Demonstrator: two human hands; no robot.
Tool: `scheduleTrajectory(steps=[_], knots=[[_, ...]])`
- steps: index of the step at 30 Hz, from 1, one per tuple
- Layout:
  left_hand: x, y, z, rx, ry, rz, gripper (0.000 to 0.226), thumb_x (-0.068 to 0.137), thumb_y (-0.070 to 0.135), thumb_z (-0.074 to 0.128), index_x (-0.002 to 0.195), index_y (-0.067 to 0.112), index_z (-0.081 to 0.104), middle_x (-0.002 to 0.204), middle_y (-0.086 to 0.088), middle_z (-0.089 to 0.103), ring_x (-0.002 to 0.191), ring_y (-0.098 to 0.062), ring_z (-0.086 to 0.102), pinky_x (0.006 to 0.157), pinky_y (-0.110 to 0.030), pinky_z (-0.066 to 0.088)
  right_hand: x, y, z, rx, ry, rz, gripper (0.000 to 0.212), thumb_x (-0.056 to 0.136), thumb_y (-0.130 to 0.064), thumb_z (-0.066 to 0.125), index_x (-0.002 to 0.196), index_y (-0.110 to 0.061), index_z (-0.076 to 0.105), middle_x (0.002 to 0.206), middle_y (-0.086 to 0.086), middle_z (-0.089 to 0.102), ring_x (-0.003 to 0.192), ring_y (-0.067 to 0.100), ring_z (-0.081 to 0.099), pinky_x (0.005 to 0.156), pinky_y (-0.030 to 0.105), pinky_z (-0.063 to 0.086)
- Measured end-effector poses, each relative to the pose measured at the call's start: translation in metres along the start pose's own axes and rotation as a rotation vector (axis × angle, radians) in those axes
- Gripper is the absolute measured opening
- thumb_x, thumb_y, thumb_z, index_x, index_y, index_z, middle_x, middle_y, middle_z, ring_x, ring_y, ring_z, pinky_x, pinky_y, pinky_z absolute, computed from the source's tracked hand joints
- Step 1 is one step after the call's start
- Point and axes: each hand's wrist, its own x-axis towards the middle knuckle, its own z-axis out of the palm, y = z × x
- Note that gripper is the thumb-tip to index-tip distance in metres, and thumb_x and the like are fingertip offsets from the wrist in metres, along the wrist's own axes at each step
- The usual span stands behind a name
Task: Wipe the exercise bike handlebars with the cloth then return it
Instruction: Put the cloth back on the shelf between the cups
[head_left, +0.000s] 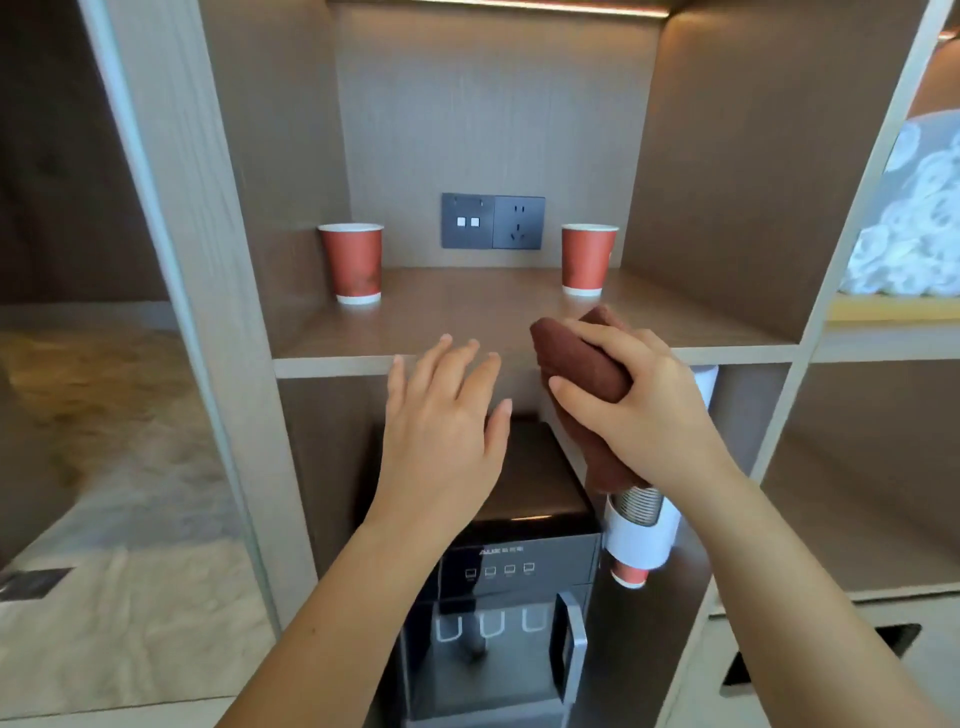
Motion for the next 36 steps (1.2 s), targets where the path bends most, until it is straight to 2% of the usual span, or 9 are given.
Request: scheduleTrajectory(steps=[2, 9, 14, 20, 23, 26, 28, 32, 36], knots=[[0.015, -0.009, 0.003, 0.008, 0.023, 0.019, 0.035, 0.083, 0.015, 0.064, 0.116, 0.006, 0.06, 0.123, -0.015, 0.059, 0.123, -0.033, 0.047, 0.104, -0.055, 0.023, 0.02, -0.004, 0.002, -0.031, 0.007, -0.038, 0.047, 0.077, -0.027, 0.07, 0.122, -0.032, 0.057, 0.105, -0.002, 0.052, 0.094, 0.006, 0.047, 0.074, -0.005, 0.027], [0.057, -0.043, 0.016, 0.081, 0.022, 0.023, 0.035, 0.084, 0.018, 0.062, 0.117, 0.005, 0.06, 0.124, -0.015, 0.059, 0.123, -0.033, 0.047, 0.103, -0.056, 0.028, 0.091, -0.013, 0.024, -0.077, -0.021, -0.071, 0.045, 0.078, -0.03, 0.068, 0.121, -0.033, 0.057, 0.118, 0.004, 0.057, 0.105, 0.019, 0.055, 0.091, 0.031, 0.045], [0.071, -0.061, 0.025, 0.118, 0.037, 0.026, 0.036, 0.084, 0.019, 0.062, 0.117, 0.006, 0.06, 0.123, -0.015, 0.06, 0.121, -0.033, 0.049, 0.103, -0.054, 0.025, 0.127, -0.012, 0.054, -0.098, -0.058, -0.033, 0.044, 0.08, -0.032, 0.065, 0.122, -0.035, 0.055, 0.121, 0.006, 0.054, 0.101, 0.016, 0.052, 0.087, 0.026, 0.042], [0.073, -0.075, 0.029, 0.185, 0.024, 0.013, 0.044, 0.089, 0.035, 0.038, 0.118, 0.011, 0.06, 0.123, -0.01, 0.061, 0.121, -0.029, 0.05, 0.103, -0.051, 0.029, 0.142, -0.008, 0.081, -0.277, -0.143, 0.073, 0.044, 0.082, -0.04, 0.06, 0.124, -0.028, 0.054, 0.122, 0.011, 0.053, 0.107, 0.029, 0.055, 0.089, 0.037, 0.046], [0.072, -0.076, 0.032, 0.213, 0.014, 0.054, 0.049, 0.089, 0.038, 0.032, 0.119, 0.011, 0.06, 0.121, -0.01, 0.062, 0.119, -0.029, 0.052, 0.101, -0.051, 0.032, 0.148, -0.005, 0.087, -0.478, -0.287, 0.15, 0.053, 0.086, -0.052, 0.049, 0.135, -0.031, 0.041, 0.135, 0.01, 0.047, 0.117, 0.032, 0.05, 0.091, 0.042, 0.045], [0.071, -0.076, 0.033, 0.221, 0.014, 0.049, 0.05, 0.088, 0.04, 0.033, 0.12, 0.011, 0.059, 0.122, -0.01, 0.062, 0.119, -0.029, 0.053, 0.101, -0.051, 0.033, 0.156, -0.005, 0.089, -0.569, -0.447, 0.226, 0.066, 0.086, -0.061, 0.041, 0.144, -0.035, 0.021, 0.153, 0.008, 0.025, 0.133, 0.035, 0.035, 0.102, 0.048, 0.038], [0.072, -0.076, 0.033, 0.222, 0.015, 0.041, 0.051, 0.088, 0.04, 0.033, 0.12, 0.011, 0.06, 0.121, -0.011, 0.062, 0.118, -0.029, 0.053, 0.101, -0.051, 0.034, 0.157, -0.007, 0.088, -0.562, -0.473, 0.238, 0.071, 0.085, -0.064, 0.041, 0.145, -0.038, 0.012, 0.157, 0.008, 0.012, 0.138, 0.036, 0.026, 0.107, 0.052, 0.03], [0.071, -0.075, 0.031, 0.215, 0.008, 0.044, 0.051, 0.088, 0.039, 0.031, 0.119, 0.01, 0.06, 0.121, -0.012, 0.063, 0.117, -0.03, 0.053, 0.1, -0.051, 0.035, 0.144, -0.006, 0.077, -0.405, -0.434, 0.151, 0.072, 0.086, -0.062, 0.042, 0.144, -0.042, 0.006, 0.158, 0.005, 0.005, 0.142, 0.034, 0.015, 0.112, 0.055, 0.02], [0.07, -0.075, 0.03, 0.217, 0.011, 0.055, 0.05, 0.088, 0.037, 0.031, 0.118, 0.01, 0.061, 0.12, -0.012, 0.063, 0.117, -0.03, 0.054, 0.1, -0.05, 0.036, 0.116, 0.008, 0.057, -0.202, -0.368, -0.028, 0.069, 0.083, -0.057, 0.051, 0.142, -0.045, 0.016, 0.157, -0.009, 0.008, 0.143, 0.018, 0.015, 0.115, 0.043, 0.02]])
